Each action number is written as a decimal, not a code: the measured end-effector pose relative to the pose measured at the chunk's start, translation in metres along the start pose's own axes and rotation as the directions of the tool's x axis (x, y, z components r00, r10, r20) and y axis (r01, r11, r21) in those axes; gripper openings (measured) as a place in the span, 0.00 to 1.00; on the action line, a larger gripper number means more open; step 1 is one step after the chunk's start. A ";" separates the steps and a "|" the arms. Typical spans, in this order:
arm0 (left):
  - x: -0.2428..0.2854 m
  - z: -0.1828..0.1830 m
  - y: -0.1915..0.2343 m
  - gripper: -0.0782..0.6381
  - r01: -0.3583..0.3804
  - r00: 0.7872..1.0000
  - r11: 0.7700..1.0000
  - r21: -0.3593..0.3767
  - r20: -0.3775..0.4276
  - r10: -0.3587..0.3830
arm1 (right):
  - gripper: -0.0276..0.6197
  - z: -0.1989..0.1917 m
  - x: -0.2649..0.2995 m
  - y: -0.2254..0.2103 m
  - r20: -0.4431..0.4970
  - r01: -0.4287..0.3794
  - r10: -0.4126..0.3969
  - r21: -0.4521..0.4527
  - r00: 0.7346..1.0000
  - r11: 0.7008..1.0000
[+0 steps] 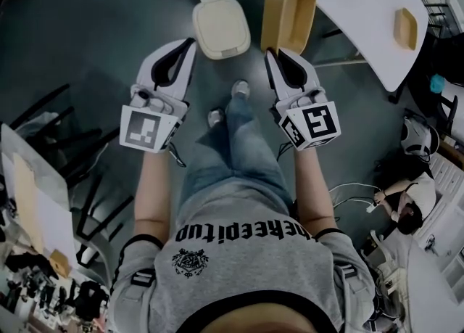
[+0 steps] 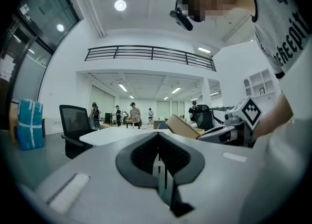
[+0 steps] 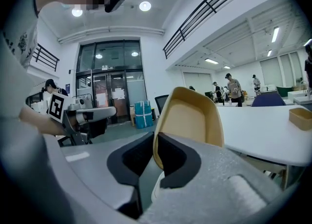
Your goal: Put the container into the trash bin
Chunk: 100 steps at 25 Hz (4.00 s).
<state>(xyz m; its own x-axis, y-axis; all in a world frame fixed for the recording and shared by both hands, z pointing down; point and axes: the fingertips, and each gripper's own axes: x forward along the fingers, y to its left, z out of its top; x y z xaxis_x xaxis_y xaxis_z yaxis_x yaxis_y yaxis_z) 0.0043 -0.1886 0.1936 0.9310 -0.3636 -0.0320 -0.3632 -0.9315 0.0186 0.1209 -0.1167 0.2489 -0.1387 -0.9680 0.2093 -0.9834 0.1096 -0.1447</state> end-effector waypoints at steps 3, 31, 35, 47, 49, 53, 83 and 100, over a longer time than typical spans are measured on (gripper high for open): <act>0.006 -0.015 0.000 0.13 0.017 1.000 1.000 0.008 -0.014 -0.017 | 0.09 -0.013 0.006 -0.006 -0.015 -0.001 0.002 0.017 1.000 1.000; 0.011 -0.257 0.000 0.13 0.067 0.958 0.992 -0.105 -0.271 -0.094 | 0.08 -0.157 0.038 -0.030 -0.132 0.063 -0.056 0.046 0.990 0.997; 0.015 -0.296 -0.007 0.13 0.069 0.940 0.989 -0.130 -0.322 -0.108 | 0.08 -0.171 0.039 -0.032 -0.139 0.063 -0.058 0.038 0.989 0.997; 0.038 -0.402 -0.026 0.12 0.077 0.877 0.988 -0.136 -0.462 -0.132 | 0.08 -0.220 0.042 -0.038 -0.178 0.064 -0.054 0.048 0.983 0.997; 0.039 -0.419 -0.026 0.12 0.063 0.861 0.990 -0.129 -0.495 -0.119 | 0.08 -0.228 0.042 -0.036 -0.188 0.057 -0.048 0.047 0.981 0.997; 0.045 -0.452 -0.029 0.12 0.057 0.819 0.993 -0.101 -0.564 -0.104 | 0.08 -0.239 0.044 -0.039 -0.196 0.053 -0.040 0.059 0.980 0.997; 0.062 -0.537 -0.030 0.12 0.003 0.562 1.000 0.012 -0.827 0.008 | 0.09 -0.263 0.031 -0.074 -0.234 0.073 -0.052 0.084 0.971 0.994; 0.062 -0.523 -0.020 0.13 -0.020 0.646 0.997 -0.077 -0.762 -0.046 | 0.09 -0.263 0.025 -0.069 -0.244 0.056 -0.037 0.068 0.969 0.996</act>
<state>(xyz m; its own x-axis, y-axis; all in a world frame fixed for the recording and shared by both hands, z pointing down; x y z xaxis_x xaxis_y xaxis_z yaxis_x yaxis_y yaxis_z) 0.0888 -0.1893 0.7135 0.6465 -0.1877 0.7395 -0.3778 -0.9208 0.0966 0.1548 -0.0889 0.5185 -0.1264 -0.8868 0.4446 -0.9793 0.0400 -0.1986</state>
